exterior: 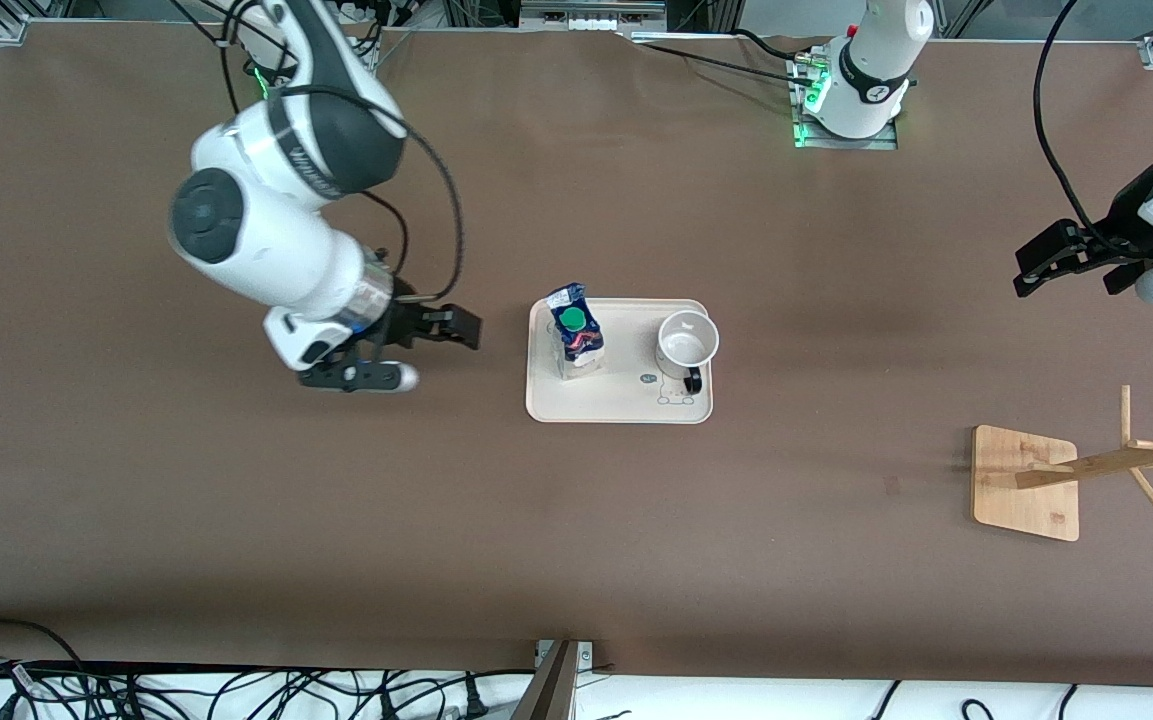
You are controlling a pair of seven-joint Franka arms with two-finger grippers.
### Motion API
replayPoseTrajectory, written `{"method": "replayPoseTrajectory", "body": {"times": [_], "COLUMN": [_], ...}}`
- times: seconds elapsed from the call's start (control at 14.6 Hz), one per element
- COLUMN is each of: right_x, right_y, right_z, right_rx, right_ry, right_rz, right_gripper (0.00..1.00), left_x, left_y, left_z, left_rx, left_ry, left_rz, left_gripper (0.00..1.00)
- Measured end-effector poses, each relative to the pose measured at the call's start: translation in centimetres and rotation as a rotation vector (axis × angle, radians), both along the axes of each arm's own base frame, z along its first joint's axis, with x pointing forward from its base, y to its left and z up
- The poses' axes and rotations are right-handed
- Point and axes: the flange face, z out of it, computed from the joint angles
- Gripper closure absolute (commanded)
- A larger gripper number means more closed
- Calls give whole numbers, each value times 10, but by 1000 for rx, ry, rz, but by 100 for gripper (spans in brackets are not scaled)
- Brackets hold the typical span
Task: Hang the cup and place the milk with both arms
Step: 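Reach the right gripper toward the blue milk carton on the tray, then close the right gripper on the milk carton's top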
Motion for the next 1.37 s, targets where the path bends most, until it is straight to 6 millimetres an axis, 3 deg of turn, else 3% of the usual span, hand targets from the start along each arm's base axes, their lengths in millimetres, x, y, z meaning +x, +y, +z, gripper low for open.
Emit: {"method": "replayPoseTrajectory", "body": {"times": [0.34,0.62,0.75,0.96,1.37], "right_x": [-23,-44,-50,-52,-54], "right_y": [46,105,123,129,133], "right_z": [-9,-47,-66,-80,-81], "right_rx": [-2,-8,-15,-31,-40], "right_ry": [-9,-38,-59,-60,-69], "right_rz": [64,19,-1,2,13], "right_gripper": [0,0,0,0,0], "left_x": [-1,-1,-1,-1,-1], "left_y": [-1,-3,-3,-3,-4], "left_z": [1,2,2,2,2], "left_rx": [0,0,0,0,0], "left_ry": [-1,-2,-1,2,2], "left_rz": [-2,-5,-6,-6,-6], "left_gripper": [0,0,0,0,0]}}
